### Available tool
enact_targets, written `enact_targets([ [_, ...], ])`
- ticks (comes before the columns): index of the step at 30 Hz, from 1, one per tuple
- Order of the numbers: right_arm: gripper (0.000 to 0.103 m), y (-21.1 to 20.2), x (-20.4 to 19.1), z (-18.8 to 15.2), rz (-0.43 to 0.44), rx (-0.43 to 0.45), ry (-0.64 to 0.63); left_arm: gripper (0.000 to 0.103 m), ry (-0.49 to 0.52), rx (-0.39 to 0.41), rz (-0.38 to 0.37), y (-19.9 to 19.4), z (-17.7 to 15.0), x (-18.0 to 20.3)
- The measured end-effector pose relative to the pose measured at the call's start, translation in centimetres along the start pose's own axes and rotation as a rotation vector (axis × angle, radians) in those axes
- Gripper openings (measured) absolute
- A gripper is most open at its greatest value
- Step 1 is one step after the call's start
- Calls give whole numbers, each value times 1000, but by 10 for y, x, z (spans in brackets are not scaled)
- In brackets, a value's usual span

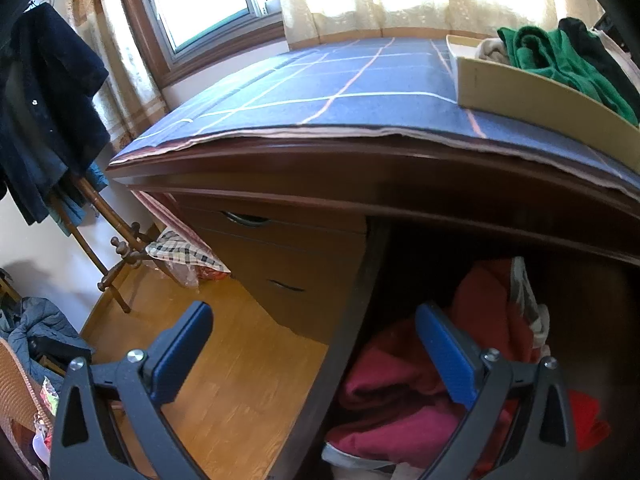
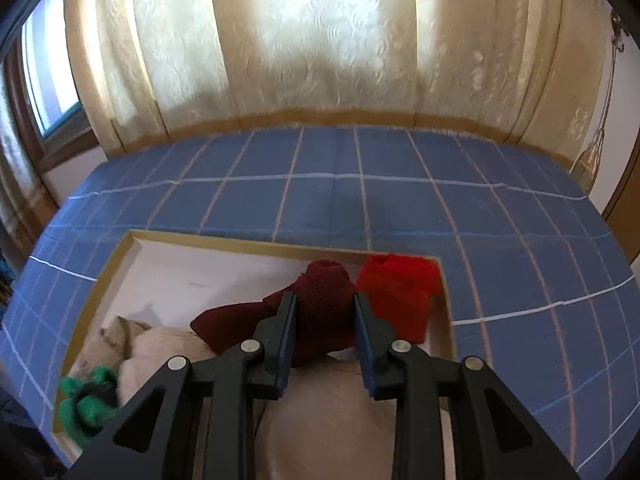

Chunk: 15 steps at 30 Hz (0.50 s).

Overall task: Take underwear out of drawer
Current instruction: 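Carry the maroon garment with the right gripper over the tray, then release the maroon garment into the tray with the right gripper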

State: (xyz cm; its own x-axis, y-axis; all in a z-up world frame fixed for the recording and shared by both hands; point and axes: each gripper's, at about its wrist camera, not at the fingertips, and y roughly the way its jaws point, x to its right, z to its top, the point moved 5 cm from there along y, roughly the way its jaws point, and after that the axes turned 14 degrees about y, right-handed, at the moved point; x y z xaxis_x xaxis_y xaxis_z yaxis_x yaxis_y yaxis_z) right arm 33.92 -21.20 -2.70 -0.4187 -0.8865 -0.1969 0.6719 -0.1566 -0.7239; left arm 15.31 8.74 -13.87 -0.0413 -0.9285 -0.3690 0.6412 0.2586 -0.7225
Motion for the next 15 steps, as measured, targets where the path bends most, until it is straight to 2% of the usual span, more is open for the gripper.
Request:
enact_targets([
  [6, 32, 13, 0, -2, -15, 3, -25, 103, 13, -10, 6, 0, -1, 2],
  [12, 51, 22, 7, -4, 8, -50, 14, 103, 38, -15, 19, 1, -1, 6],
  [15, 54, 23, 11, -5, 42, -69, 44, 103, 45, -8, 26, -1, -1, 7],
])
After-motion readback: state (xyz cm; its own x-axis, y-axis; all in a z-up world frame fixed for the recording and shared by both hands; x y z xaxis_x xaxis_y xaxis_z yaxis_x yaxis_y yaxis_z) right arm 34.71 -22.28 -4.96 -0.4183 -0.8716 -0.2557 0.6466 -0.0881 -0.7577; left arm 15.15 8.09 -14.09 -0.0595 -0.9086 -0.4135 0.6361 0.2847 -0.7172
